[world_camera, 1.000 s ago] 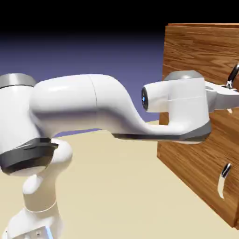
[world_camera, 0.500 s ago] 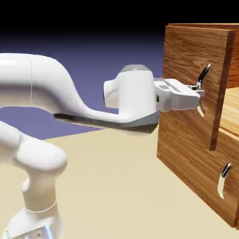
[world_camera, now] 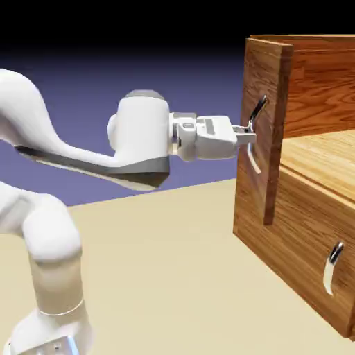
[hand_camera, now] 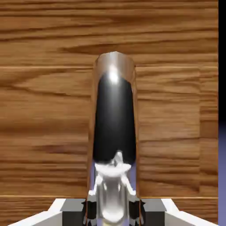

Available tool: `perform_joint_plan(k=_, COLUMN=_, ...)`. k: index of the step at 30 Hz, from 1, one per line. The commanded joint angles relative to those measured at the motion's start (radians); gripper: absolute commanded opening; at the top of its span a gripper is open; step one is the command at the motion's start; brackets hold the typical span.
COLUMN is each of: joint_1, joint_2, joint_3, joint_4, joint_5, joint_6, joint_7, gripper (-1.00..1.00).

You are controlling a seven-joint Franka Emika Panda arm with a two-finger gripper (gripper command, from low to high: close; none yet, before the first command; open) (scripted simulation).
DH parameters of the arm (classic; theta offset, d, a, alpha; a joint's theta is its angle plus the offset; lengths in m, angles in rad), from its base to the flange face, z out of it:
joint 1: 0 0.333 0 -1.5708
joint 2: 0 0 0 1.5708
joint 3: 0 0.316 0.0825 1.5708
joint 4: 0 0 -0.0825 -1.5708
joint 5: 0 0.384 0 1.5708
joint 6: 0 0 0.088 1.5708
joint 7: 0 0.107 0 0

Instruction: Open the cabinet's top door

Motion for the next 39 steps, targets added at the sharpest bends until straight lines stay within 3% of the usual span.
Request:
perform_joint_plan(k=1, joint_1=-0.036, joint_2=-0.016, joint_3=0.034, joint_4=-0.016, joint_5=0.030, joint_6=0.005, joint_7=-0.005, gripper=-1.00)
perform_joint_plan(k=10, joint_1=-0.251, joint_2=-0.226, joint_3=0.266, joint_4=-0.173, joint_5=0.413, joint_6=0.021, joint_7=-0.213, gripper=-1.00)
perform_joint_plan(k=18, joint_1=-0.262, joint_2=-0.406, joint_3=0.384, joint_4=-0.281, joint_5=0.761, joint_6=-0.060, joint_7=-0.460, gripper=-1.00)
perform_joint_plan(k=29, joint_1=-0.059, joint_2=-0.624, joint_3=0.670, joint_4=-0.348, joint_5=1.236, joint_6=-0.443, joint_7=-0.697, gripper=-1.00)
perform_joint_plan(k=39, joint_1=0.037, joint_2=-0.614, joint_3=1.033, joint_4=-0.217, joint_5=1.571, joint_6=-0.835, joint_7=-0.731, gripper=-1.00)
